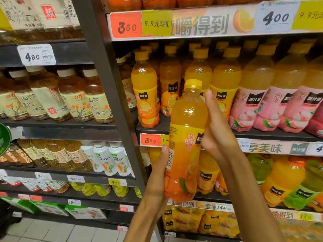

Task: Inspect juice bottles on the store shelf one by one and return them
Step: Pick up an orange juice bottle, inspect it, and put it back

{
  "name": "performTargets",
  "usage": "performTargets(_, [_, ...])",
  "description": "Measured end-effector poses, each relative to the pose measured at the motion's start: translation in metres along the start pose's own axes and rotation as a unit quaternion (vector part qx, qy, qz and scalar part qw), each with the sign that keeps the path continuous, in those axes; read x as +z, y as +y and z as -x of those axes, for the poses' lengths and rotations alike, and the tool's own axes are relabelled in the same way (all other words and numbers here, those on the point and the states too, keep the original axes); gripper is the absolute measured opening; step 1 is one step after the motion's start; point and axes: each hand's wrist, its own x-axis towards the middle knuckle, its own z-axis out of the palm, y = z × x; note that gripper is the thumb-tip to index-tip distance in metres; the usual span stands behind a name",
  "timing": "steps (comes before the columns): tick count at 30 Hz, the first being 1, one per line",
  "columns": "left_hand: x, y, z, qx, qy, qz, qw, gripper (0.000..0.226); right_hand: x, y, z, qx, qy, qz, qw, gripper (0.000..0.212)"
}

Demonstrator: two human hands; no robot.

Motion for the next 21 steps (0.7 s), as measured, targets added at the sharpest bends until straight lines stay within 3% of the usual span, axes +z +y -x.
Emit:
performTargets(4, [-0.002,-0.007,0.003,-0.059,-0.065,0.038,0.995,0.072,0.002,0.004,-0.005,0.02,-0.039,-0.006,0.999,0.04])
performTargets(8, [-0.006,-0.003,-0.007,0.013,0.05,-0.094,0.994,0.051,0.0,0.004,-0.005,0.005,0.011,0.049,0.999,0.032])
performTargets(14, [0.005,0.001,-0.01,0.119,0.052,-0.207,0.97,0.036,0.001,0.006,-0.001,0.0,0.029,0.1,0.995,0.043])
performTargets(18, [0.004,0.005,-0.003,0.045,0.032,-0.116,0.992,0.058,-0.004,0.006,-0.005,0.03,0.015,0.044,0.998,0.033])
performTargets(21, [0.0,0.007,0.002,-0.029,-0.019,-0.044,0.998,0.074,-0.002,0.011,-0.009,0.107,0.018,-0.013,0.994,0.051])
